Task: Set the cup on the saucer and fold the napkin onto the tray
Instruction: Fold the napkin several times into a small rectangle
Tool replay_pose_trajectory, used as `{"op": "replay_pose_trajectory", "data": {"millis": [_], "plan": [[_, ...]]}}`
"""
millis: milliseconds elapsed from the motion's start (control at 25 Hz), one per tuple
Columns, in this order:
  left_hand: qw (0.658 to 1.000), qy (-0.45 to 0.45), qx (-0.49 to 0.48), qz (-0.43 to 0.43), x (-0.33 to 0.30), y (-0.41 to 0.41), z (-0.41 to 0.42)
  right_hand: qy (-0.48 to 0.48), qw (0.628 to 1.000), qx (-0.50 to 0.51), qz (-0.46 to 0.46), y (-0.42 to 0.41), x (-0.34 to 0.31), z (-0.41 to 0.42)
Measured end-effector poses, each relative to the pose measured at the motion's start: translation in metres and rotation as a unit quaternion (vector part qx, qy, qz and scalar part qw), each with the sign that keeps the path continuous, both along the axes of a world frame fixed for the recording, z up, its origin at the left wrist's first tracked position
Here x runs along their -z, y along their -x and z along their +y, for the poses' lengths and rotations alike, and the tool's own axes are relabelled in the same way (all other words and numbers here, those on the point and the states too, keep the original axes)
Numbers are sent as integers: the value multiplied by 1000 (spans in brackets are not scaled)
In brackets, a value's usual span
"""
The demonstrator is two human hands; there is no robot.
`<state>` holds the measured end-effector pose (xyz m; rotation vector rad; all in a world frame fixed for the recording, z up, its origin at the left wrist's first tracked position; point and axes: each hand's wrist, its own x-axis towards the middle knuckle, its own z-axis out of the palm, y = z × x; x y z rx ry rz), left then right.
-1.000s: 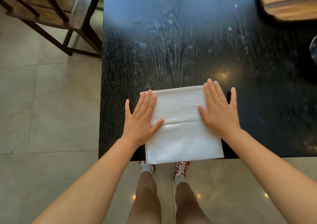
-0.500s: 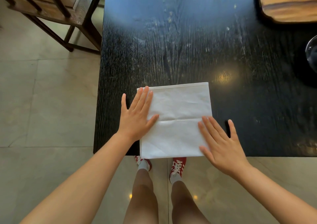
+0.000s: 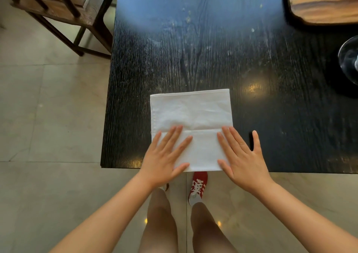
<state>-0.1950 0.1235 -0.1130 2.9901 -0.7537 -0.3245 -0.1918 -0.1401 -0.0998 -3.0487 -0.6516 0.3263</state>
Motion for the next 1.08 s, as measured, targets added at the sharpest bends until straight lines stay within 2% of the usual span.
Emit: {"op": "replay_pose_trajectory", "data": {"millis": [240, 480, 640, 880, 1000, 1080], "plan": [[999, -21, -48, 3, -8, 8, 19, -14, 1000, 5, -10, 0, 0, 0], [995, 68, 40, -56, -10, 30, 41, -91, 986, -122, -68, 14, 0, -17], [990, 107, 32, -91, -12, 33, 46, -114, 979, -128, -108, 17, 2, -21], [980, 193, 24, -50, -24, 31, 53, -180, 965, -158, -105, 14, -15, -24], [970, 241, -12, 37, -36, 27, 57, -246, 957, -137, -62, 15, -29, -24], [953, 275, -63, 107, -52, 21, 60, -287, 954, -81, -23, 13, -41, -20]]}}
